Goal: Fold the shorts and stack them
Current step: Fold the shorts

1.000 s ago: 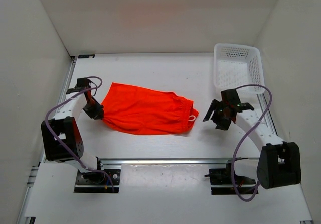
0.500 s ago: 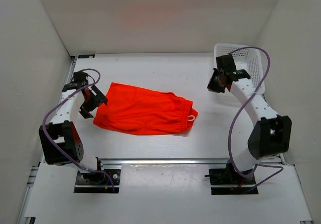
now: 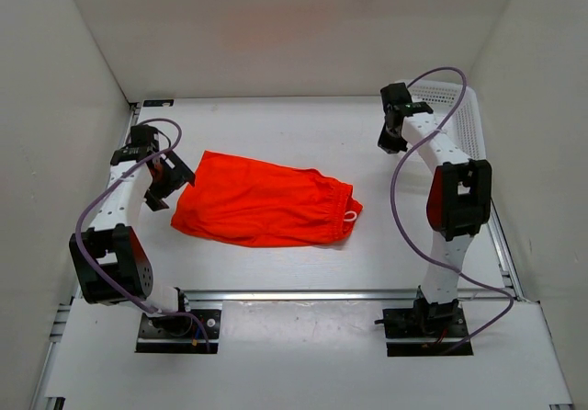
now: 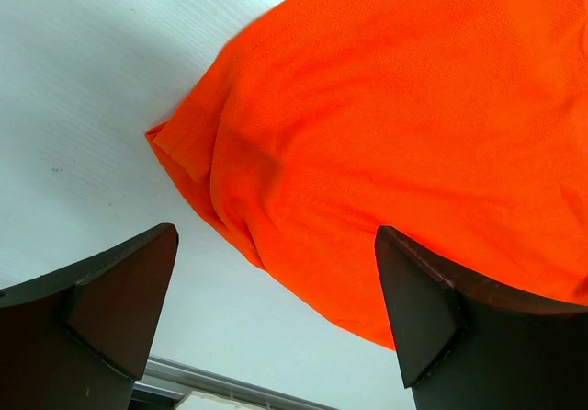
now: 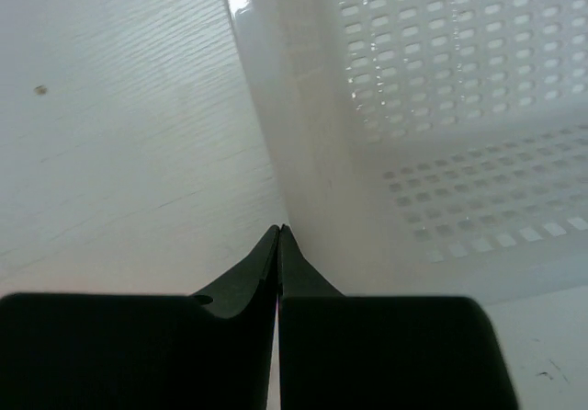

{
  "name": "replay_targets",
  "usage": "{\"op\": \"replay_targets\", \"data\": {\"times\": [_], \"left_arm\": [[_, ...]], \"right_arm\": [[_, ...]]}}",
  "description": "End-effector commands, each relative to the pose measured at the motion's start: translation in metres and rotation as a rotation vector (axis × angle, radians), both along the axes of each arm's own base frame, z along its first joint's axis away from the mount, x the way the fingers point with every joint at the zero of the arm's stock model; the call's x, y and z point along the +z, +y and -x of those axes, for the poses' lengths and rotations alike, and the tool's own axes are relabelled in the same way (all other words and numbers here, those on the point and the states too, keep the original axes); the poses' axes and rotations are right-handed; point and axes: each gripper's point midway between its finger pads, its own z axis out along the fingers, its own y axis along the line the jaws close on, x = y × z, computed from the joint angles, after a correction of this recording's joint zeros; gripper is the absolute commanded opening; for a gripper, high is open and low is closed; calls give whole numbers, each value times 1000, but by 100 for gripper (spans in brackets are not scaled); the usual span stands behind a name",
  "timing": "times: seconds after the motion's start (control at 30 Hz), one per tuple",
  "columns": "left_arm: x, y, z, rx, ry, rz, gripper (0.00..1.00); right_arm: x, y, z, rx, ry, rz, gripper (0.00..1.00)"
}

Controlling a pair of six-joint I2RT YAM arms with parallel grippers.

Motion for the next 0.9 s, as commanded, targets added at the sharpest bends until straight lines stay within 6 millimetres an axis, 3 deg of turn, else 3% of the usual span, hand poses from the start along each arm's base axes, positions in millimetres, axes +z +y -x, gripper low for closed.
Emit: {"op": "replay_targets", "data": {"times": [0.0,0.2,0.33,0.4,0.53,0.57,0.63,0.67,0.73,0.77,0.8,0.87], "left_arm": [[16,1,-7,-9,-47,-8,100],[13,1,-7,-18,-38,-10,100],[13,2,-10,-18,-37,-10,100],[13,2,-10,-18,-38,-10,100],[13,2,-10,-18,-38,-10,100],[13,3,-10,-14,-36,-18,100],[13,3,-10,-14,-36,-19,100],[13,3,-10,-14,-36,-19,100],[13,5,-10,-1,-36,-24,100],[7,5,-8,-1,-15,-22,100],[2,5,-8,-1,-1,-20,100],[-15,4,0,-2,55,-12,100]], "right_arm": [[19,-37,-3,-90,-18,103,0],[14,-51,7,-124,3,116,0],[24,-36,13,-88,-28,82,0],[31,-22,18,-51,-45,48,5],[44,17,31,54,-90,-3,38],[47,27,33,81,-101,-25,59],[51,46,47,124,-103,-51,81],[58,54,52,149,-123,-78,85],[46,80,73,218,-78,-160,91],[50,88,81,231,-84,-205,95],[32,93,100,229,-23,-238,96],[29,111,122,266,0,-376,99]]}}
